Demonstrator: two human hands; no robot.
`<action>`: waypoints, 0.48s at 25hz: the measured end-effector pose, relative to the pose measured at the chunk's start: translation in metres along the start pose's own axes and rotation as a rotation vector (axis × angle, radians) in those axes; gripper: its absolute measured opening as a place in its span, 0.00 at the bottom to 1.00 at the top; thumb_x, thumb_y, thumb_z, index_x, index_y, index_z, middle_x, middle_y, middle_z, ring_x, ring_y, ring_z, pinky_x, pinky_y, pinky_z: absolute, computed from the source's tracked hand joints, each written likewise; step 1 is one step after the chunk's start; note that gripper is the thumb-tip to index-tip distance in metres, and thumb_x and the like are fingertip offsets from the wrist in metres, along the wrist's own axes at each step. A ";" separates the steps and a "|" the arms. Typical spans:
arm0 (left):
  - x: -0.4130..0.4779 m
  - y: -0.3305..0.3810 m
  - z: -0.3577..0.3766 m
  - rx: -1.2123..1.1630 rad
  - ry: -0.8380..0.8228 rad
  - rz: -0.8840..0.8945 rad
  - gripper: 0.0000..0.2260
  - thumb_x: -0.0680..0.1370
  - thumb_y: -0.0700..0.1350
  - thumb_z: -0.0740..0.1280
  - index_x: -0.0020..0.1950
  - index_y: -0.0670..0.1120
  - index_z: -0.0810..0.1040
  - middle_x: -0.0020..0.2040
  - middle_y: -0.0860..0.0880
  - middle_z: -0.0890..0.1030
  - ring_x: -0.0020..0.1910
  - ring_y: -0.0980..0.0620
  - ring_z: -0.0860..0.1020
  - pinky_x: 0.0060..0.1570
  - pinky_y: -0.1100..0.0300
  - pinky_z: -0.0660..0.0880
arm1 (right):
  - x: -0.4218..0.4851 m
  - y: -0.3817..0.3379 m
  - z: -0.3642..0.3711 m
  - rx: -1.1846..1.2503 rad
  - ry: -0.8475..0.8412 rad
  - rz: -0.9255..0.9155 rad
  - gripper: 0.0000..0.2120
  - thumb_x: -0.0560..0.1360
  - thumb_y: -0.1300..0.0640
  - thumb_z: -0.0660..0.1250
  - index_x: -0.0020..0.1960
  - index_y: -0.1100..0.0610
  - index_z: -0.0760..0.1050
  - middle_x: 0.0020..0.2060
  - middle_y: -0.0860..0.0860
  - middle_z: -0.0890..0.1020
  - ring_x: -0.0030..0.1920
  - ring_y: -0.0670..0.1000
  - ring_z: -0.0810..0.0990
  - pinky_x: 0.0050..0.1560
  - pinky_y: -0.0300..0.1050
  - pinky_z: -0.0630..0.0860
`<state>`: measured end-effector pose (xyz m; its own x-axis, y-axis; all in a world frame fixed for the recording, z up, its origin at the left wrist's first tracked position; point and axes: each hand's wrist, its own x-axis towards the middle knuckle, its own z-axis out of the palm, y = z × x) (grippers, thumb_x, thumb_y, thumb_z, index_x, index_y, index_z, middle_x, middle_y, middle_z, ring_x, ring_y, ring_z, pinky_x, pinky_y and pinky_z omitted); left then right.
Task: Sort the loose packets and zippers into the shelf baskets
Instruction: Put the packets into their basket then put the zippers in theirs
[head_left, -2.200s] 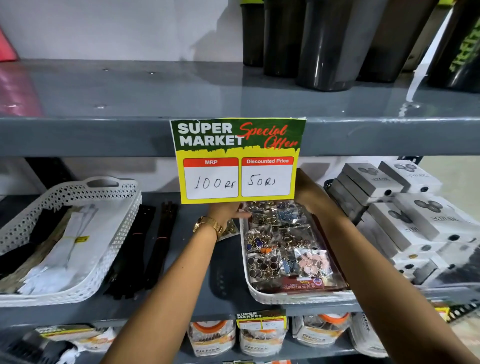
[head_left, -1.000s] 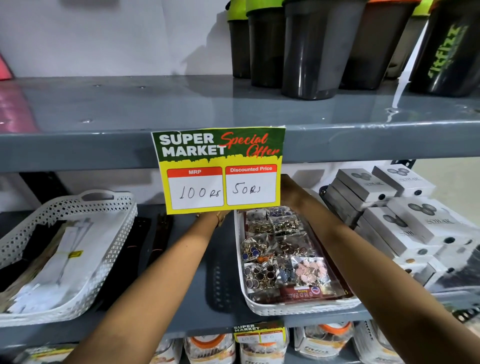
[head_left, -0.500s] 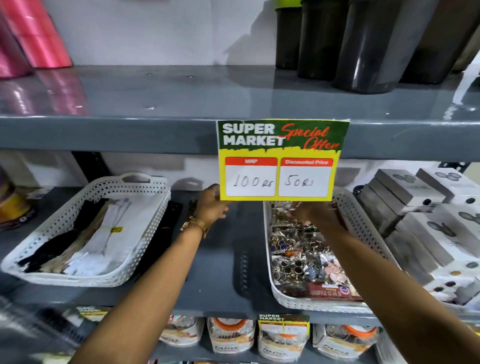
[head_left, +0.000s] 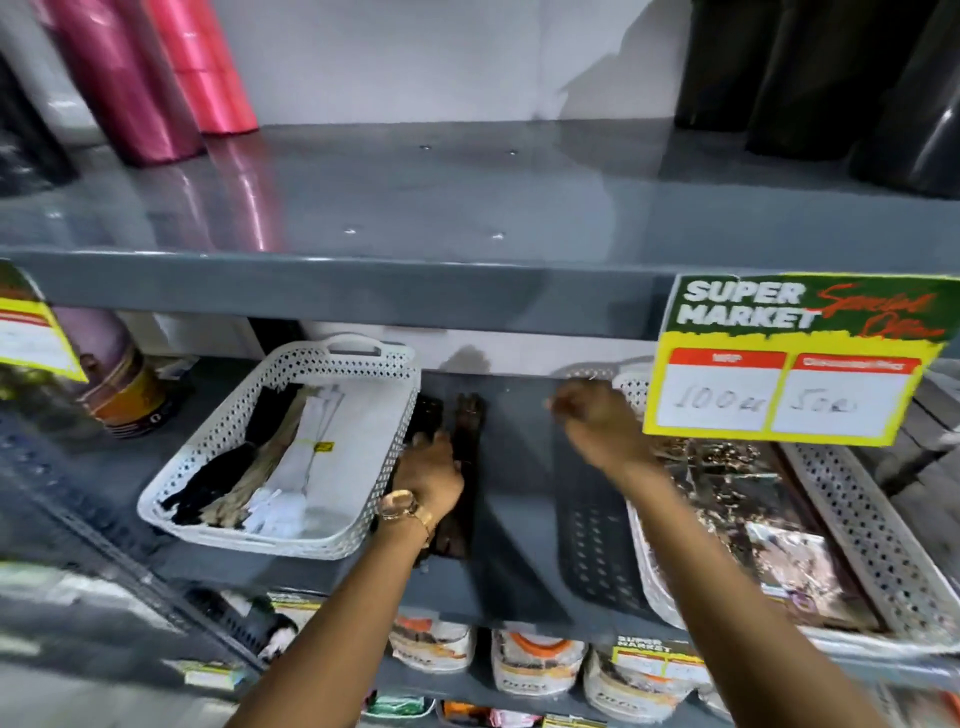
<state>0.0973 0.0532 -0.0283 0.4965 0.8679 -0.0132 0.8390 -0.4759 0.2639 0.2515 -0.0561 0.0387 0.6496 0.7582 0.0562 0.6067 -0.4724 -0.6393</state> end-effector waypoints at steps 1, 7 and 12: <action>0.002 0.003 0.000 0.043 -0.021 0.040 0.17 0.78 0.49 0.61 0.62 0.41 0.71 0.61 0.38 0.76 0.59 0.37 0.75 0.59 0.49 0.71 | -0.001 -0.011 0.013 -0.026 -0.038 -0.062 0.13 0.77 0.55 0.62 0.52 0.63 0.80 0.55 0.59 0.82 0.59 0.59 0.78 0.57 0.46 0.71; 0.018 0.000 -0.001 0.057 -0.076 -0.072 0.16 0.80 0.46 0.57 0.65 0.41 0.69 0.65 0.40 0.72 0.65 0.39 0.73 0.62 0.50 0.72 | 0.005 -0.040 0.096 -0.179 -0.250 0.160 0.24 0.75 0.41 0.61 0.60 0.59 0.73 0.60 0.59 0.79 0.62 0.61 0.76 0.59 0.52 0.74; 0.015 -0.005 0.014 0.109 -0.051 -0.117 0.17 0.81 0.37 0.51 0.69 0.39 0.65 0.67 0.34 0.69 0.64 0.36 0.73 0.61 0.46 0.73 | 0.019 -0.055 0.125 -0.310 -0.224 0.192 0.16 0.77 0.53 0.60 0.62 0.59 0.72 0.62 0.58 0.78 0.63 0.60 0.76 0.60 0.52 0.74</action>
<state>0.1041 0.0669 -0.0433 0.4023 0.9113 -0.0873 0.9095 -0.3869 0.1520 0.1736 0.0407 -0.0210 0.6698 0.7057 -0.2310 0.6156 -0.7017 -0.3588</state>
